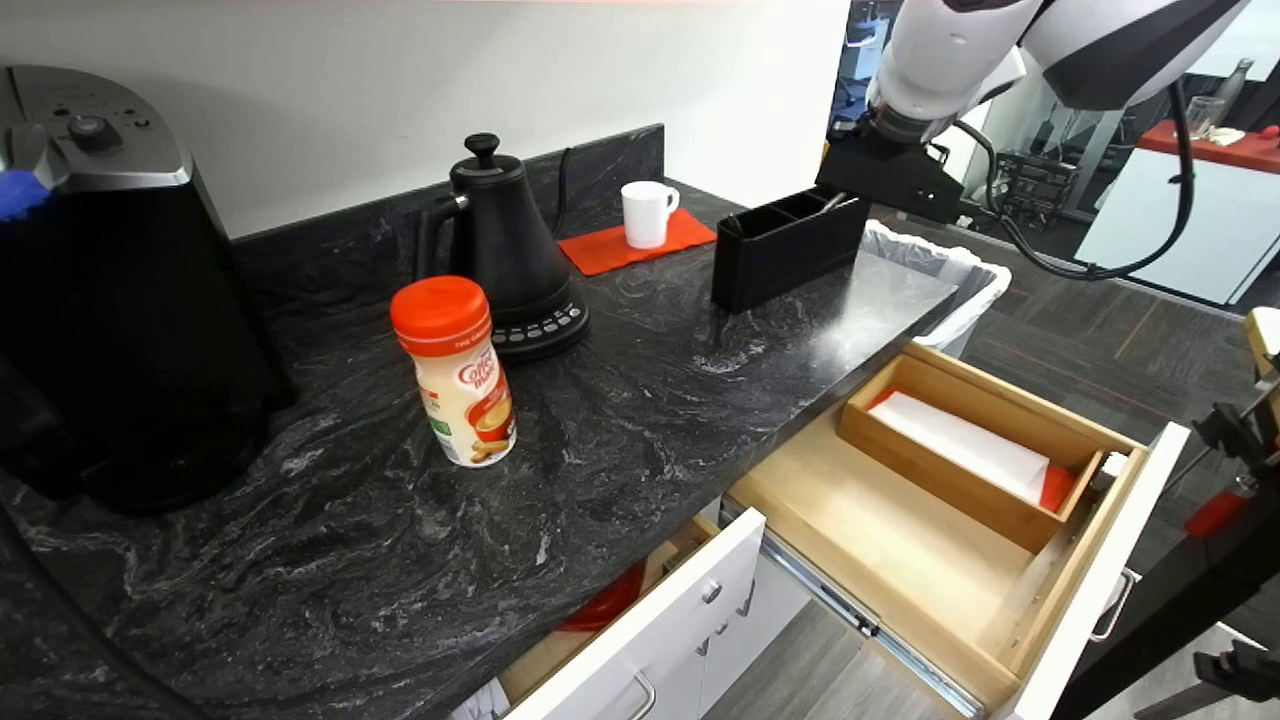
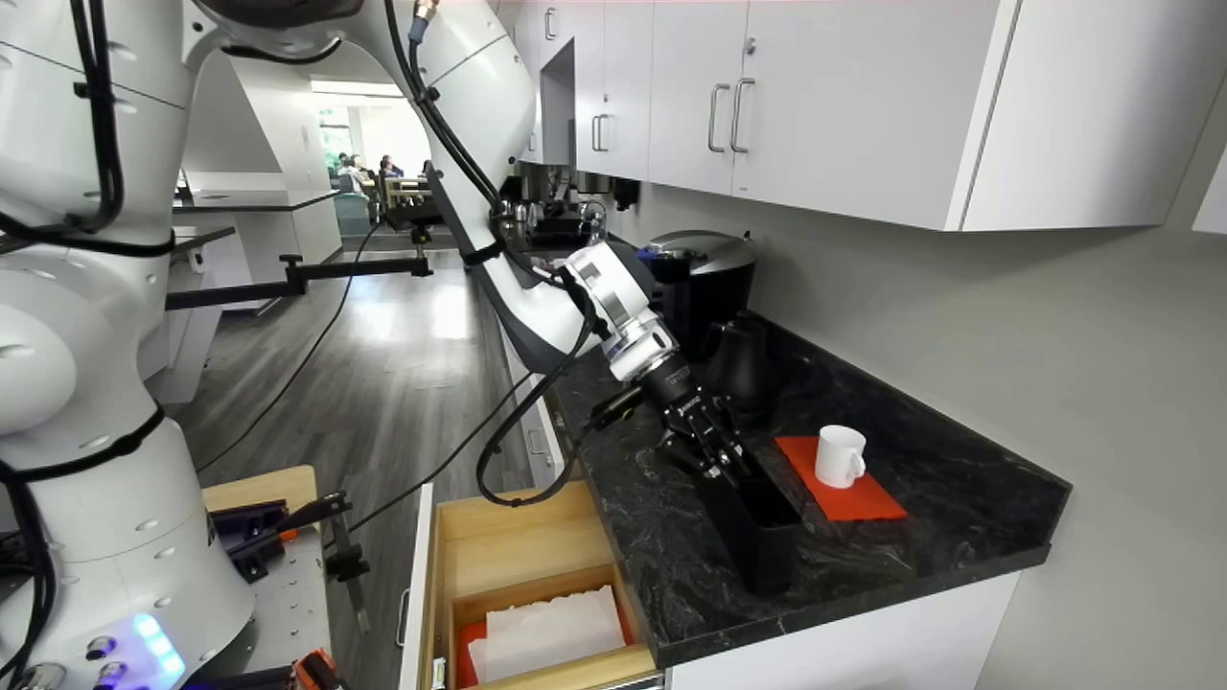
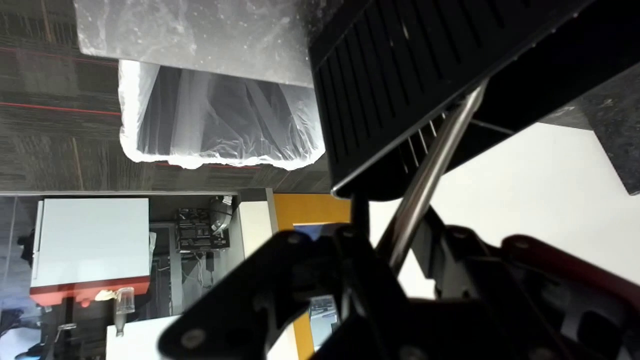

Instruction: Remove the kitchen knife from the utensil holder and put it in the box that is in the open drawer

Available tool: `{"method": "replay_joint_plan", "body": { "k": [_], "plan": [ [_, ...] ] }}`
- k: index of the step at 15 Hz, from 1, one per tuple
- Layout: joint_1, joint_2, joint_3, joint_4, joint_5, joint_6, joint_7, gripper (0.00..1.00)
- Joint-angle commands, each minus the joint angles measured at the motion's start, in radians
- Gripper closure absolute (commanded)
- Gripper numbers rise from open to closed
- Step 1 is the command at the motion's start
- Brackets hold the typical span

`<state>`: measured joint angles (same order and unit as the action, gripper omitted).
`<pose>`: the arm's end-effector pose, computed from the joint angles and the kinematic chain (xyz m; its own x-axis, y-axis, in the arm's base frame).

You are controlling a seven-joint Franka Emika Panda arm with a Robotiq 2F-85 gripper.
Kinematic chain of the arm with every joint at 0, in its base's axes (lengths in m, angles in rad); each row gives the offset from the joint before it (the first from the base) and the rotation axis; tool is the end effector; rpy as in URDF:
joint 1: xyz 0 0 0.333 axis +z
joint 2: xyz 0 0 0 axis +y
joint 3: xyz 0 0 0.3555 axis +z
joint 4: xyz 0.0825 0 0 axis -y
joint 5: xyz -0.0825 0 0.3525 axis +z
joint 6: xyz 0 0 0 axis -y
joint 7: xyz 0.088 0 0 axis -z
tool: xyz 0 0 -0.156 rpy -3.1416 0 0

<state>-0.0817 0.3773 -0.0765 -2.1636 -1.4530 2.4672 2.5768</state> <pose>0.5608 -0.1178 0.2426 -0.0315 -0.7017 0.7117 -0.9595 -0.1782 -0.2181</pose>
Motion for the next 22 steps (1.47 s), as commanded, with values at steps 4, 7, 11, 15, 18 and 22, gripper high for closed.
{"method": "replay_joint_plan", "body": {
  "k": [4,7,11,15,18,22],
  "plan": [
    [-0.005,0.0,0.005,0.034,0.107,-0.014,-0.032,0.98],
    [0.002,-0.013,-0.002,0.035,0.143,-0.039,-0.036,0.94],
    [0.003,-0.033,-0.01,0.038,0.167,-0.062,-0.031,0.94],
    [0.008,-0.043,-0.013,0.051,0.165,-0.086,-0.039,0.68],
    [0.014,-0.042,-0.01,0.047,0.154,-0.093,-0.048,0.58],
    [0.008,-0.015,-0.004,0.062,0.179,-0.087,-0.098,0.34]
  ]
}}
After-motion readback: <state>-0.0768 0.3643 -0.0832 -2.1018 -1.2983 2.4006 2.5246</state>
